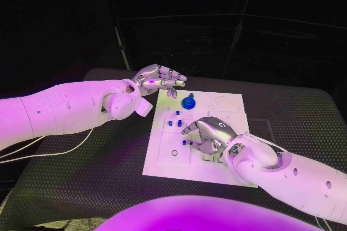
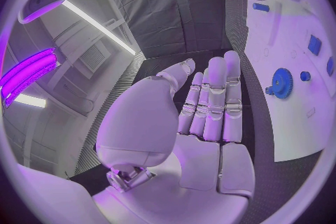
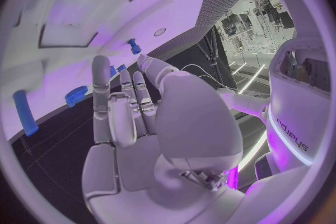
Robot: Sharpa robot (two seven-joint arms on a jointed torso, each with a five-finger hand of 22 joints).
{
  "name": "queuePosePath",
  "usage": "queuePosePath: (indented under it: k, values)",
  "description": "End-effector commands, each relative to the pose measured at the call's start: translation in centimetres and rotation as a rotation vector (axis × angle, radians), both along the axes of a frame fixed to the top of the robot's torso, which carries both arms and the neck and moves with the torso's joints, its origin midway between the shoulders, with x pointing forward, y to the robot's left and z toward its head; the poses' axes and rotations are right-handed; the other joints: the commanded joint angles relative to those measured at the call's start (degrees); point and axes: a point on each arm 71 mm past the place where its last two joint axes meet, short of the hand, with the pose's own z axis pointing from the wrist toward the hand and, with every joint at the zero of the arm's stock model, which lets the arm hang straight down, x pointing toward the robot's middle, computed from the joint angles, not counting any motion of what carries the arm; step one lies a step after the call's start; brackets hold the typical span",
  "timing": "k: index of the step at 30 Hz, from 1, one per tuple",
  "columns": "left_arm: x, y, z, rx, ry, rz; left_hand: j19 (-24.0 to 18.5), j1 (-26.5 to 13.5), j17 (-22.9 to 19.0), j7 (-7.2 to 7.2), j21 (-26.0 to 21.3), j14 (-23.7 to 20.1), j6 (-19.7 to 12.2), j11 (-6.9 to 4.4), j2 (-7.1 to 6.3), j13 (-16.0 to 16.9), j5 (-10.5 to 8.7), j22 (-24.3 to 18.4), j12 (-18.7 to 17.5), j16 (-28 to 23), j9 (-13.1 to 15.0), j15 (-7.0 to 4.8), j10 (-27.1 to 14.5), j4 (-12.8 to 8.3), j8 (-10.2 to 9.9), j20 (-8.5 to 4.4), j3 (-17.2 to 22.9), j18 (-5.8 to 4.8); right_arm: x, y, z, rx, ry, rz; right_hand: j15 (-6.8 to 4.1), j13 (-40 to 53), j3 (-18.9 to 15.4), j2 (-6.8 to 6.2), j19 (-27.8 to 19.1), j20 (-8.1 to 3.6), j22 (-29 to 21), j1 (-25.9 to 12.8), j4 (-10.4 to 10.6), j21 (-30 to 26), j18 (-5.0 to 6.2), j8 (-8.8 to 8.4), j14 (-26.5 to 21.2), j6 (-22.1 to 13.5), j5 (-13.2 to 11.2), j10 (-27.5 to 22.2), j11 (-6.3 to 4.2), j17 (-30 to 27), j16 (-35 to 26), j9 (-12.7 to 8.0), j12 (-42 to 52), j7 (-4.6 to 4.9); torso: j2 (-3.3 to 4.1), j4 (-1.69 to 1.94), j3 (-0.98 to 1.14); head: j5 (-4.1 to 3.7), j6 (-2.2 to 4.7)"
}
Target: Assemble the parts on the task board
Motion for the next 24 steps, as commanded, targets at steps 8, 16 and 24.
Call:
queuePosePath:
  k: [8, 16, 24]
  values:
    - [-0.1, 0.2, 0.1, -0.005, 0.001, -0.008, -0.37, -0.23, -0.06, -0.09, -0.18, -0.47, -0.30, -0.05, 0.14, -0.08, -0.16, -0.05, 0.36, -0.32, -0.08, -0.09, -0.30, 0.00, -0.28, 0.22, -0.25, 0.20, 1.0, -4.4, 2.9, 0.006, 0.078, -0.109, 0.17, 0.16, -2.20, 0.09, 1.44, 0.15, 1.50, -1.62, 0.59, 0.70, -0.01, 0.04, 2.61, -0.92, 0.63, -0.79, -0.10, 0.66, 0.75, 0.07, 1.67, -0.21, -0.11, 0.02, -0.03, -0.64, 1.09]
    - [-0.1, 0.2, 0.2, -0.008, -0.004, -0.007, -0.37, -0.23, -0.06, -0.09, -0.18, -0.47, -0.30, -0.05, 0.14, -0.08, -0.16, -0.05, 0.36, -0.32, -0.08, -0.09, -0.30, 0.00, -0.28, 0.22, -0.25, 0.20, 3.0, -7.0, 4.7, -0.158, 0.076, -0.187, 1.56, 0.16, -21.07, 1.00, -0.33, 1.29, -3.58, 1.97, 6.54, -4.06, 0.50, -0.20, 0.68, -11.86, 0.18, -10.77, 1.36, -5.88, -3.39, -0.02, 3.44, -1.25, -0.03, 0.12, -0.09, -1.70, 2.01]
    - [-0.1, 0.0, 0.2, -0.013, -0.010, -0.010, -0.40, -0.14, -0.05, -0.10, -0.23, -0.53, -0.29, -0.05, 0.23, -0.07, -0.18, -0.08, 0.47, -0.35, -0.05, -0.08, -0.32, -0.05, -0.23, 0.24, -0.24, 0.21, 3.8, -7.7, 4.9, -0.221, 0.033, -0.210, 1.29, 0.26, -23.52, 1.44, 0.66, 1.18, -4.36, 7.01, 12.61, -4.79, 0.48, 0.13, 0.99, -9.94, 0.11, -12.02, 1.20, -6.04, -3.34, 0.28, 7.17, -1.35, 0.03, 0.06, -0.06, -1.97, 2.38]
